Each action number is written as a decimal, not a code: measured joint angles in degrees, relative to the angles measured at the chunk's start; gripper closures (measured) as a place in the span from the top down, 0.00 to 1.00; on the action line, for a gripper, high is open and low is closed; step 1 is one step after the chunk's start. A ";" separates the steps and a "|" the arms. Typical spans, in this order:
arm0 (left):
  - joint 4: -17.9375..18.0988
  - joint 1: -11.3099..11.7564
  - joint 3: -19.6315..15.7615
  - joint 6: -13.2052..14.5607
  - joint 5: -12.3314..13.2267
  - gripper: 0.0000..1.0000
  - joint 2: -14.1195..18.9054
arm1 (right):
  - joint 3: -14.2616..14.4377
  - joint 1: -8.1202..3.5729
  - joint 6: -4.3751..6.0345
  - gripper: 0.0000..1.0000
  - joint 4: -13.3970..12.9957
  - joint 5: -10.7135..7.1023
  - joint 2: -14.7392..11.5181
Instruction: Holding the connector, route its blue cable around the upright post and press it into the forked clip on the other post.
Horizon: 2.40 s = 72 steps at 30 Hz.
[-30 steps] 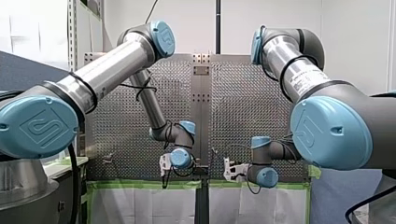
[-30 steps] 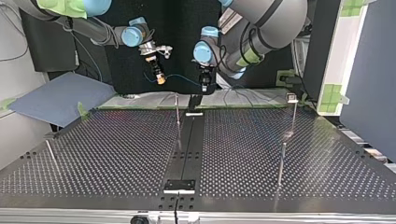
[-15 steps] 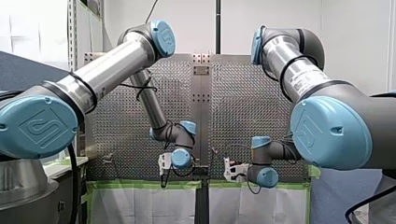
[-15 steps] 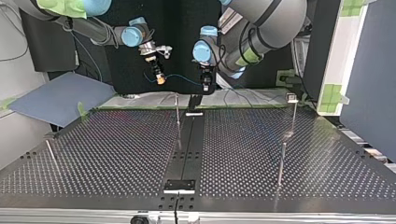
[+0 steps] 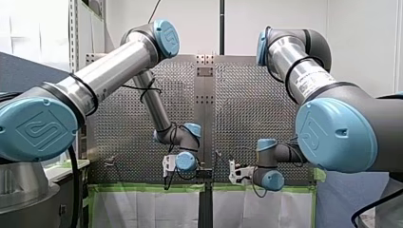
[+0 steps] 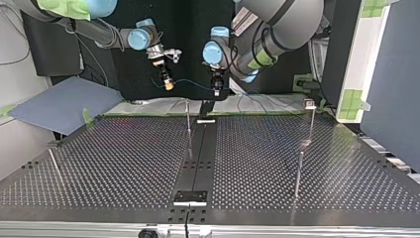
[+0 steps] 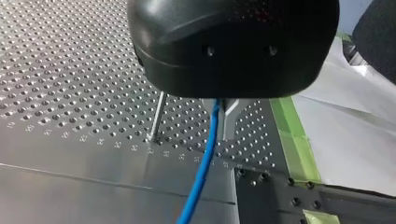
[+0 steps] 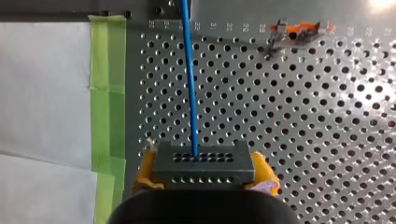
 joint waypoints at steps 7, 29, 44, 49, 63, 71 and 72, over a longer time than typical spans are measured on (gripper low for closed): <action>0.24 -0.49 0.00 0.58 -0.45 0.01 0.00 | 0.00 -0.37 0.03 0.00 -0.04 0.11 0.00; 1.96 -2.73 0.03 0.07 -0.84 0.01 -0.08 | -0.82 -1.45 0.33 0.00 -0.09 0.27 -0.02; 2.61 -3.43 0.69 -0.13 -0.27 0.01 -1.42 | -2.26 -2.26 0.37 0.00 1.12 0.37 -0.01; 3.13 -3.76 1.66 -1.01 -0.25 0.01 -3.72 | -2.82 -2.67 0.31 0.00 1.93 0.39 -0.02; 0.44 -3.90 5.85 -1.68 -0.07 0.01 -5.00 | -3.85 -4.25 0.47 0.00 2.80 0.20 -0.02; 0.09 -3.92 6.64 -1.98 -0.04 0.01 -5.01 | -4.83 -4.86 0.45 0.00 3.73 0.14 -0.02; 0.09 -3.93 6.65 -1.98 -0.04 0.01 -5.01 | -4.94 -4.93 0.45 0.00 3.84 0.14 -0.01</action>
